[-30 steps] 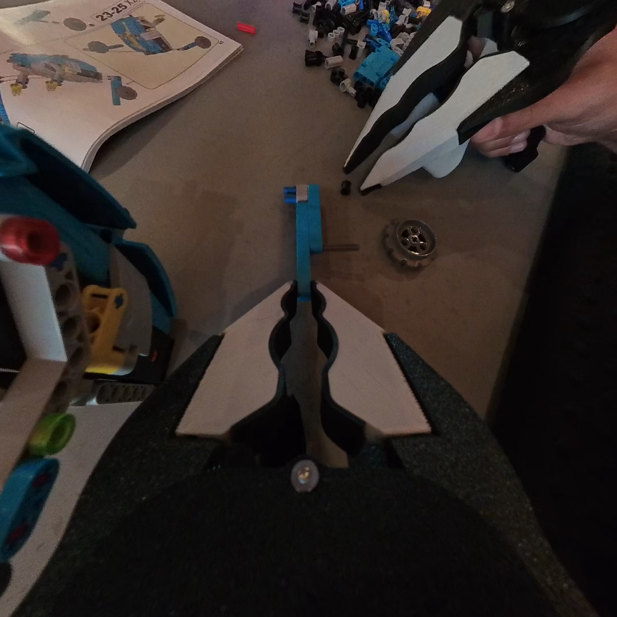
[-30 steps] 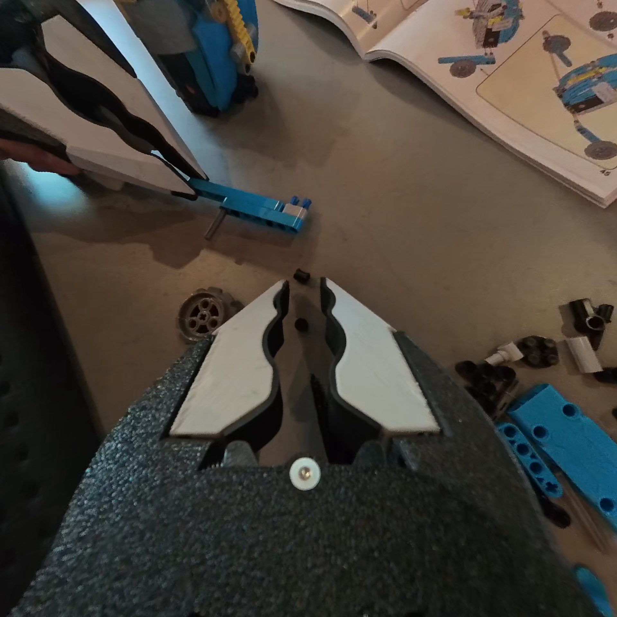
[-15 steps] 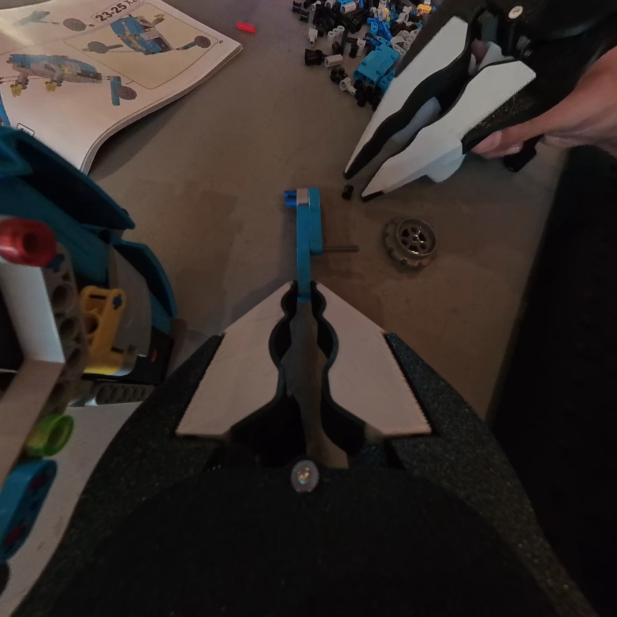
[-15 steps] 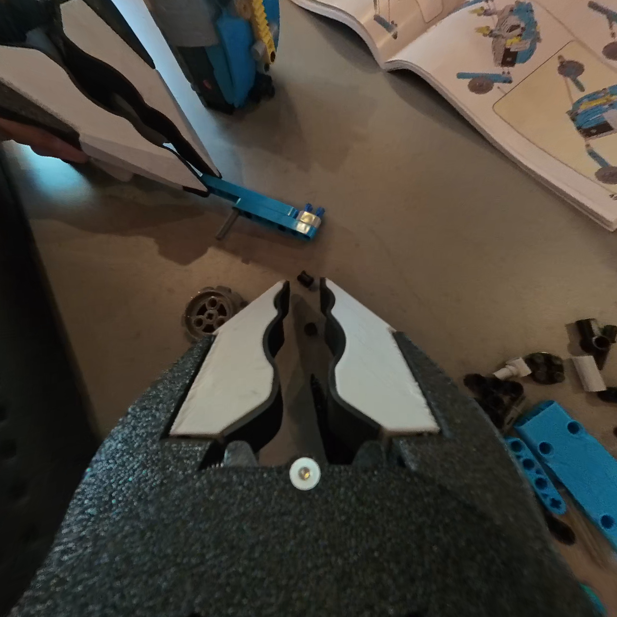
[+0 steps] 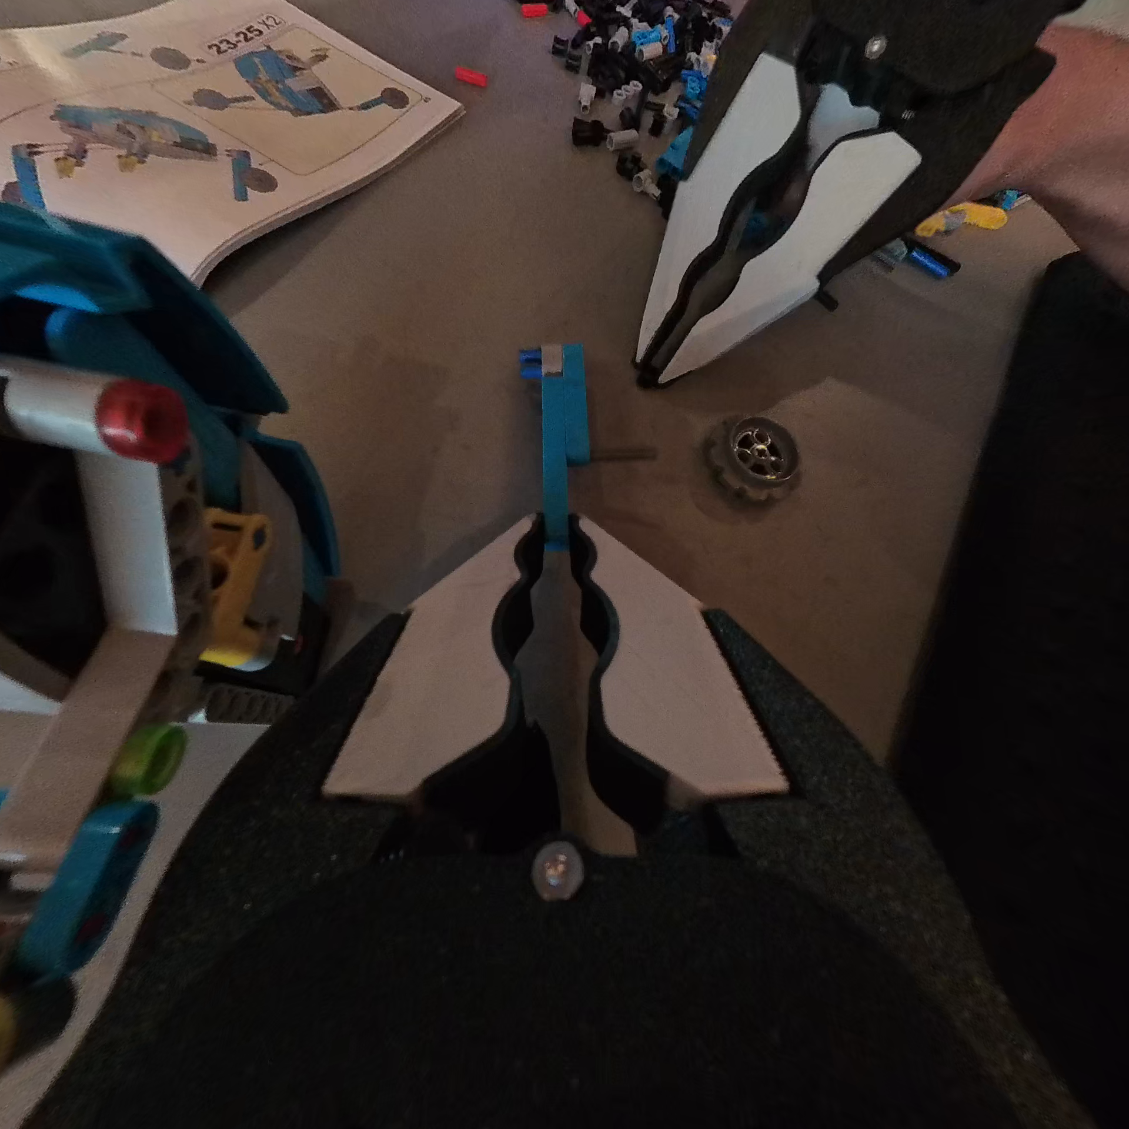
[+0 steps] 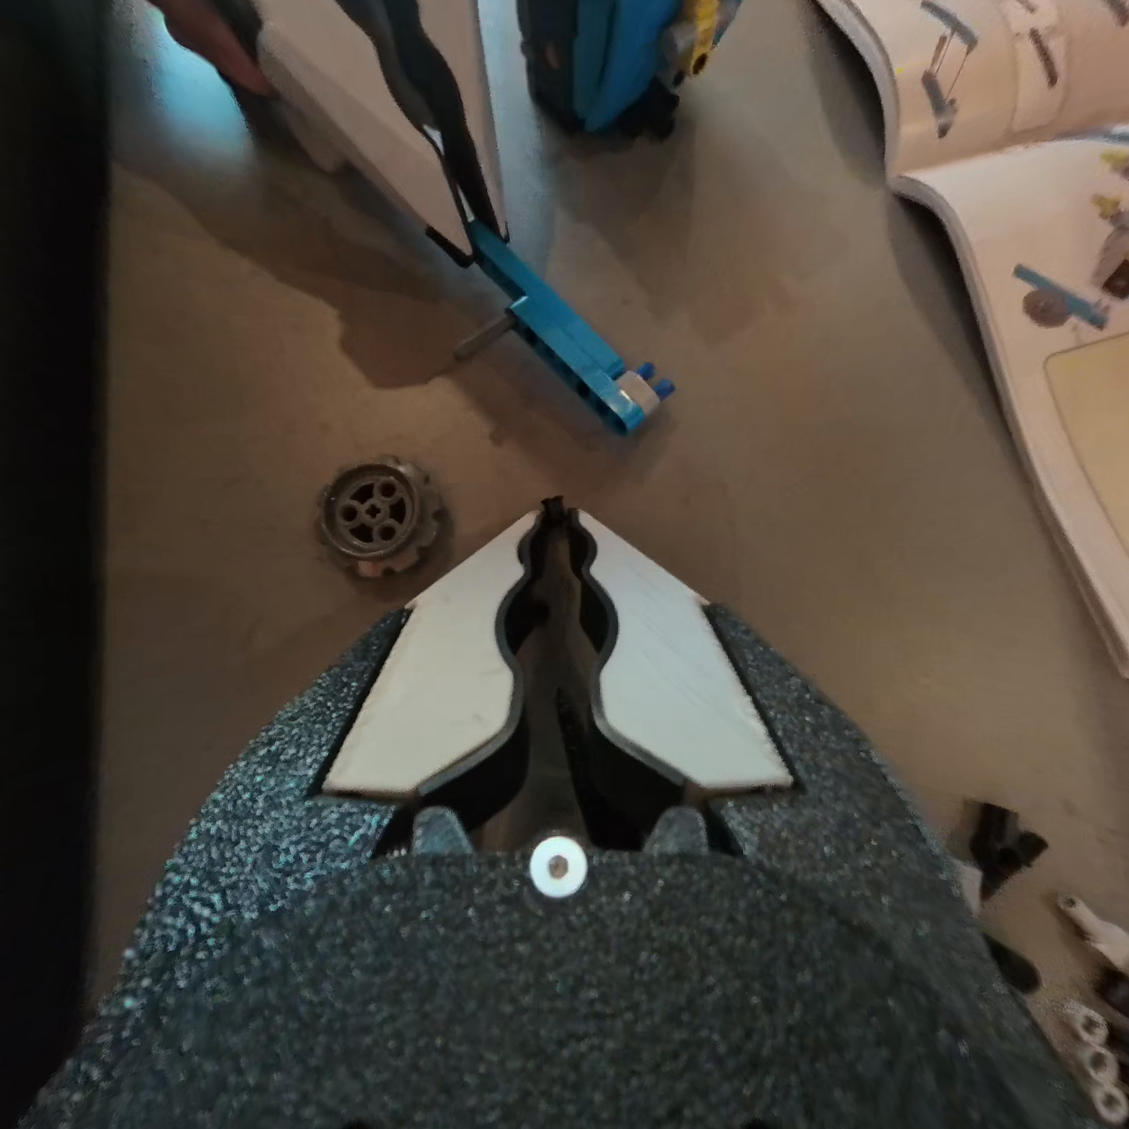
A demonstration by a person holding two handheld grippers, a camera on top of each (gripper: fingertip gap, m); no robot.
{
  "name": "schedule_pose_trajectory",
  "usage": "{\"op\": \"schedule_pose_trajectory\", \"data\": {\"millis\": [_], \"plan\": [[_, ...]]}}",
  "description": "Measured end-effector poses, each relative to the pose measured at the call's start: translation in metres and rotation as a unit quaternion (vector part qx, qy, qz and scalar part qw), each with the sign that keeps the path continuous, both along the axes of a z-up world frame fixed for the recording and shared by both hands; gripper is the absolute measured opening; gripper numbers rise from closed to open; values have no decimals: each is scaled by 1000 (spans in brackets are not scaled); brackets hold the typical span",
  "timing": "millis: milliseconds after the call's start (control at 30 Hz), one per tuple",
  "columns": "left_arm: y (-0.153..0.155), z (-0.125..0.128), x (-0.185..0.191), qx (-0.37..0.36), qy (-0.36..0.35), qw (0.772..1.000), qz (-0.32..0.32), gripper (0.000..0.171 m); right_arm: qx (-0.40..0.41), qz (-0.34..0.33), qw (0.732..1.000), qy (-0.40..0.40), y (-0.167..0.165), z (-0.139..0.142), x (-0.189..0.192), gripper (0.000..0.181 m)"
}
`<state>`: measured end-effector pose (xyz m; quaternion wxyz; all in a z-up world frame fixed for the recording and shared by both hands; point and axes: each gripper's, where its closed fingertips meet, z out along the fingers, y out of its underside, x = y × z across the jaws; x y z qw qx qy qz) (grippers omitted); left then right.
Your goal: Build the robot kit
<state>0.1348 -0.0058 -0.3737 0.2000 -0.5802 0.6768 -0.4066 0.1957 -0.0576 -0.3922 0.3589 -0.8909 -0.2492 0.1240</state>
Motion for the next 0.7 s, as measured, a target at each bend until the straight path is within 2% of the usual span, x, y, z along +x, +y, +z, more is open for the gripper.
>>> {"op": "schedule_pose_trajectory", "data": {"millis": [133,200,267,333,400,500,600,700], "plan": [[3,12,3,-28,-27,999,18,7,2,-33,999,-18,4,4,1,6],[3,29,5,-48,-66,996,31,7,48,-58,997,6,11,28,-8,6],[5,48,7,-19,-119,992,39,7,87,-106,986,90,17,59,-21,6],[7,64,6,32,-167,984,44,7,106,-147,966,184,18,81,-33,6],[6,77,5,66,-207,975,46,7,98,-196,939,264,16,86,-38,6],[1,92,1,107,-256,960,42,7,119,-236,886,382,12,97,-42,6],[-3,100,-2,170,-286,942,37,7,100,-239,861,437,5,95,-45,6],[-8,100,-3,209,-295,932,29,7,99,-231,851,461,2,99,-46,6]]}}
